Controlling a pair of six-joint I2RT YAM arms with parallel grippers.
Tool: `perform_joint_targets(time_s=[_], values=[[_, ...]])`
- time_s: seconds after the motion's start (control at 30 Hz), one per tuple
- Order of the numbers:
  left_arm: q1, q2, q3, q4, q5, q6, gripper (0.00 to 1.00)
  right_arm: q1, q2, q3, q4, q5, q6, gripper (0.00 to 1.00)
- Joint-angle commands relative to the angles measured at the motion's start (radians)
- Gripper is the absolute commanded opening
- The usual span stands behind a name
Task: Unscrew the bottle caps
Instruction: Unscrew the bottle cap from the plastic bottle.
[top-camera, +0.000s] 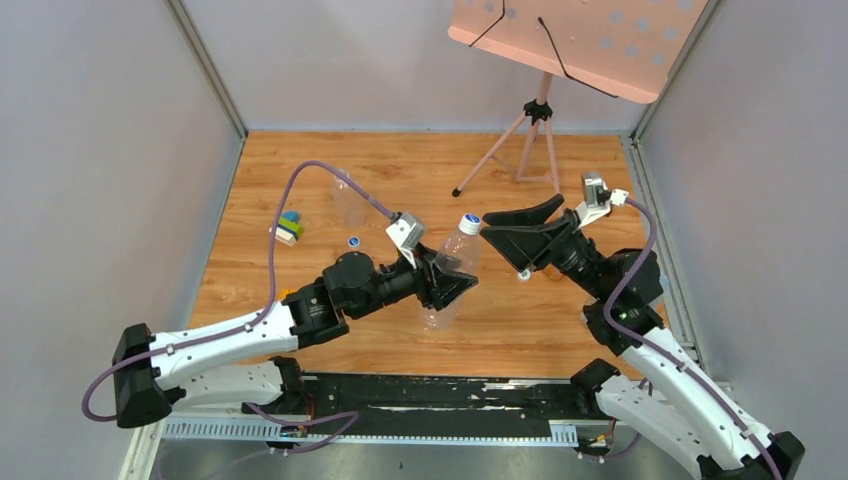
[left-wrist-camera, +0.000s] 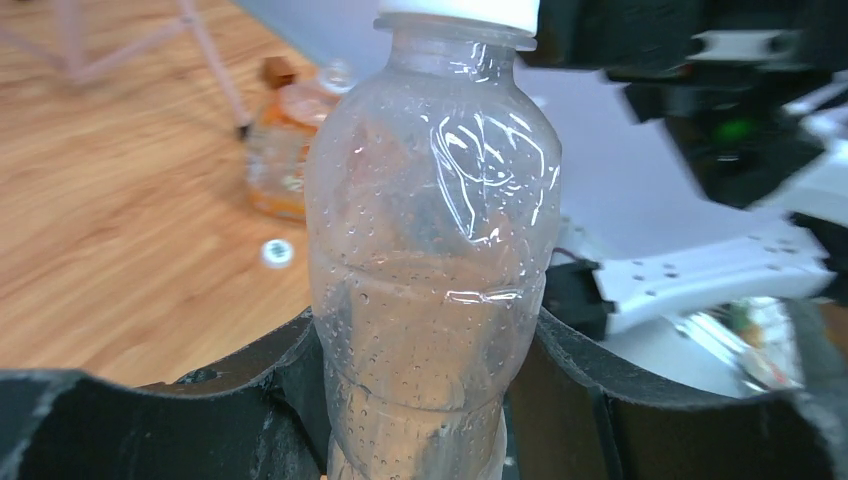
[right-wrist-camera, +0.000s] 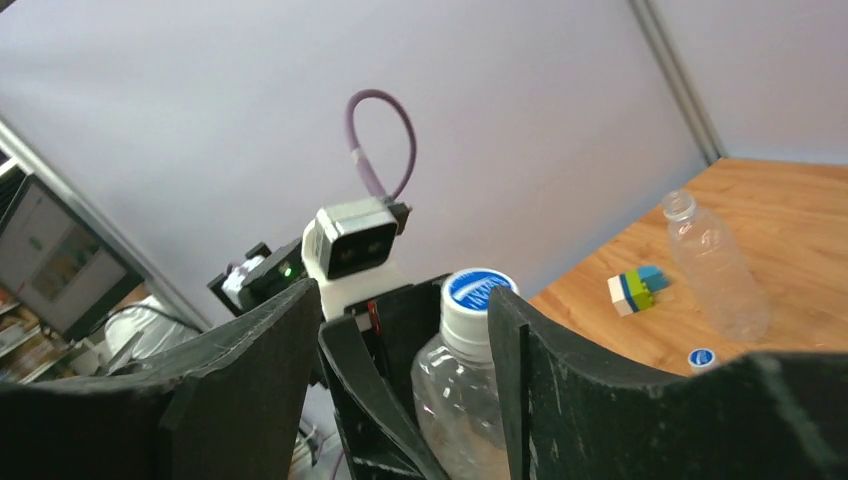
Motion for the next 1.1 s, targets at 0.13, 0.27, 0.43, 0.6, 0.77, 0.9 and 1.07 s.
perform_joint_targets(time_s=[0.13, 0.27, 0.43, 0.6, 0.77, 0.9, 1.07], values=[[-0.125, 0.108, 0.174, -0.355, -0.491, 0.157, 0.00, 0.098, 0.034, 0.113, -0.338, 0.325, -0.122, 0.62], [-0.155, 0.127, 0.210, -0.386, -0.568, 0.183, 0.00, 0.144, 0.072, 0.153, -0.437, 0.446, -0.128, 0.63], [-0.186, 0.152, 0.233, -0.391, -0.618, 0.213, 0.00, 0.167, 0.121, 0.155, -0.495, 0.533, -0.069, 0.64], [-0.209, 0.175, 0.254, -0.396, -0.645, 0.225, 0.00, 0.182, 0.154, 0.134, -0.435, 0.505, -0.047, 0.55], [-0.216, 0.177, 0.253, -0.394, -0.651, 0.225, 0.00, 0.188, 0.148, 0.115, -0.391, 0.504, -0.039, 0.39], [-0.216, 0.176, 0.251, -0.399, -0.654, 0.223, 0.00, 0.188, 0.148, 0.117, -0.391, 0.499, -0.037, 0.10], [-0.216, 0.173, 0.239, -0.390, -0.644, 0.220, 0.00, 0.188, 0.128, 0.079, -0.329, 0.474, -0.025, 0.00]])
